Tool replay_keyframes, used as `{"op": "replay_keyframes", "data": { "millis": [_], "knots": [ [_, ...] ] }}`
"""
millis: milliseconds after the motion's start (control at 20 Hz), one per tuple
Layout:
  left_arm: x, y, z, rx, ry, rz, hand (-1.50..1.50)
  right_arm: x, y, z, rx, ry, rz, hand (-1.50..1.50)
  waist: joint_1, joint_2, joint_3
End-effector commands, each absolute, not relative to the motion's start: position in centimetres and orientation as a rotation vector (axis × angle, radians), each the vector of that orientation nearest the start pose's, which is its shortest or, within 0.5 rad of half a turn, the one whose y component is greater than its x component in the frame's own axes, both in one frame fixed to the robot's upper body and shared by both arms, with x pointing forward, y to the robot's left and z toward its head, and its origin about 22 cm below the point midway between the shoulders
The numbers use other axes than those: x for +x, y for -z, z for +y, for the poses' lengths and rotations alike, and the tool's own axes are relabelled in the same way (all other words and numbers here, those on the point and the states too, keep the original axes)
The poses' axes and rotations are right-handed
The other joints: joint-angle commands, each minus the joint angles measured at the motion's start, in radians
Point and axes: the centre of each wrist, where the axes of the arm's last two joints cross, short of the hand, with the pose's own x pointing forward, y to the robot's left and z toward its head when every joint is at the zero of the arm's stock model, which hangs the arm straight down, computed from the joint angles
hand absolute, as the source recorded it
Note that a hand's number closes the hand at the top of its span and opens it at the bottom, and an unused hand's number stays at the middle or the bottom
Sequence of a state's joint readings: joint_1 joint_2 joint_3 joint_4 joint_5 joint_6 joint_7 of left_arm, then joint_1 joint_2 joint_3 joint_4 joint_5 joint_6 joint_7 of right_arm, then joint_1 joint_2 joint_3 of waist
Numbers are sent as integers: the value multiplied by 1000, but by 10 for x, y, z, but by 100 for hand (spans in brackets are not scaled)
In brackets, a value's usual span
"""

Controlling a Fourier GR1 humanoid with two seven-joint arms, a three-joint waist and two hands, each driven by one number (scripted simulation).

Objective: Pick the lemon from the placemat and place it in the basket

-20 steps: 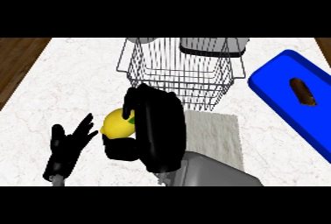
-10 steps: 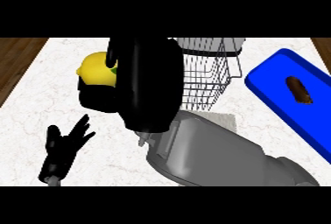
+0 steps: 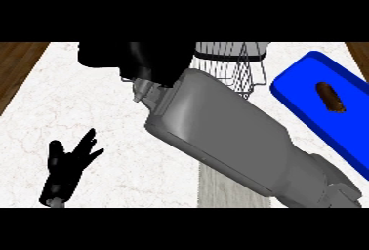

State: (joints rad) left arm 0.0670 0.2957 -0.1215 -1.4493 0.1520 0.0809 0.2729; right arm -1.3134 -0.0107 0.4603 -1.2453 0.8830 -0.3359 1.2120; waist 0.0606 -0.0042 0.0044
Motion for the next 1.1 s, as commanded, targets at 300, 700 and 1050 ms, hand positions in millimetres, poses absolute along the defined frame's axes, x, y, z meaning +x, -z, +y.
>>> {"op": "replay_keyframes", "data": {
  "millis": [300,700,1050],
  "knots": [
    [208,43,289,134,47,-1017,0,353,-270,40,-918,-247,-1530,150,-22,11,-6],
    [209,45,280,135,58,-1018,0,373,-232,19,-751,-59,-1525,150,-17,14,-6],
    [198,49,292,132,66,-1031,0,388,-185,9,-761,-59,-1507,150,-11,14,-6]
  ]
}}
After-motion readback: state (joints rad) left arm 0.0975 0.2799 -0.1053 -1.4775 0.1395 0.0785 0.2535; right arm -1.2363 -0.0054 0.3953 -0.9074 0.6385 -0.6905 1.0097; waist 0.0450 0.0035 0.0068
